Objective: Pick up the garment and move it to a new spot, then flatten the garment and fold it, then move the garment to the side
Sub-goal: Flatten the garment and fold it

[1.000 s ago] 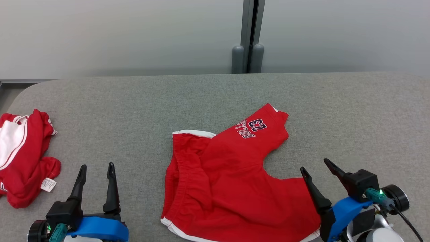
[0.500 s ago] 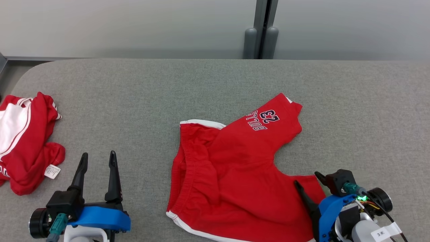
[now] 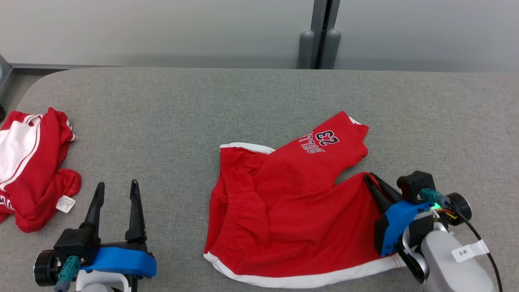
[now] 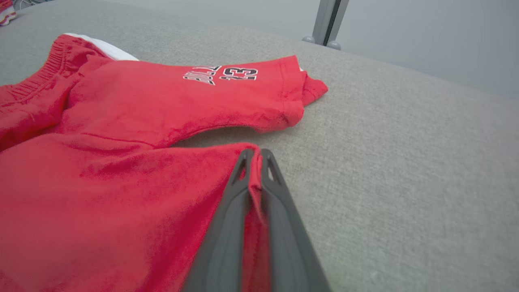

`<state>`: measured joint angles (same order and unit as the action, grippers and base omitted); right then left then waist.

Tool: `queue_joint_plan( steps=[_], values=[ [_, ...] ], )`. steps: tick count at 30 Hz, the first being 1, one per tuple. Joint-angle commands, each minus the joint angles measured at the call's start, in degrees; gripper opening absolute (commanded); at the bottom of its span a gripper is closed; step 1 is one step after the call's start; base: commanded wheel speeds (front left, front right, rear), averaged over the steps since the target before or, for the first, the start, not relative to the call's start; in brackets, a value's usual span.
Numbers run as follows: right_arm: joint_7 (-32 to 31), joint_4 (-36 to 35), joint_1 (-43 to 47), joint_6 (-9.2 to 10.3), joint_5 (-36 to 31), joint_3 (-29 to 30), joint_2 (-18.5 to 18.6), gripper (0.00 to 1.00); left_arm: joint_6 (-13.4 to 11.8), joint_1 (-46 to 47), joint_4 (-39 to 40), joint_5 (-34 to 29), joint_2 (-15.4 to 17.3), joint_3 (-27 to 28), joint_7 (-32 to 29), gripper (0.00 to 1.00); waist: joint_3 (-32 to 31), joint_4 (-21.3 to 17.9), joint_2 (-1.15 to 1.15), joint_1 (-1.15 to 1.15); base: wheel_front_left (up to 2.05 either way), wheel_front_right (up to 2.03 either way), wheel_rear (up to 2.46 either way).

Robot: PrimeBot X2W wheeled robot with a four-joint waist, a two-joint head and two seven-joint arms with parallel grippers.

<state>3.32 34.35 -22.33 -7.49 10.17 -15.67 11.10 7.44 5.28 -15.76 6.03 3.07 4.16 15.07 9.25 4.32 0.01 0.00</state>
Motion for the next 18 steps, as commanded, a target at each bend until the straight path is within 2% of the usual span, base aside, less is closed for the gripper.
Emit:
queue_joint_plan(
  steps=[1, 10, 11, 12, 18],
  values=[
    [0.8, 0.6, -2.0, -0.01, 0.2, 0.3, -0.4, 0.00, 0.1, 1.0, 0.2, -0.2, -0.1, -0.1, 0.2, 1.00, 0.0, 0.1, -0.01, 0.00, 0.00, 0.00, 0.00],
    [3.6, 10.1, -11.6, -0.01, -0.4, 0.8, -2.8, 0.00, 0.1, 1.7, 0.1, 0.3, -0.1, 0.1, 0.2, 1.00, 0.8, 0.3, -0.01, 0.00, 0.00, 0.00, 0.00],
    [4.1, 11.5, -12.2, -0.01, -0.4, 0.4, -3.0, 0.54, 0.1, 1.6, 0.0, 0.3, -0.1, 0.1, 0.2, 1.00, 0.8, 0.3, -0.01, 0.00, 0.00, 0.00, 0.00],
    [4.5, 12.8, -12.8, -0.01, 0.1, 0.2, -3.5, 1.00, 0.1, 1.6, 0.0, 0.3, -0.1, 0.1, 0.2, 1.00, 0.8, 0.3, -0.01, 0.00, 0.00, 0.00, 0.00],
    [10.0, 17.3, -14.0, -0.01, 2.1, 0.9, -3.1, 1.00, 0.1, 0.5, -0.3, 0.0, -0.1, 0.4, 0.2, 1.00, -0.5, -0.5, -0.01, 0.00, 0.00, 0.00, 0.00]
  ],
)
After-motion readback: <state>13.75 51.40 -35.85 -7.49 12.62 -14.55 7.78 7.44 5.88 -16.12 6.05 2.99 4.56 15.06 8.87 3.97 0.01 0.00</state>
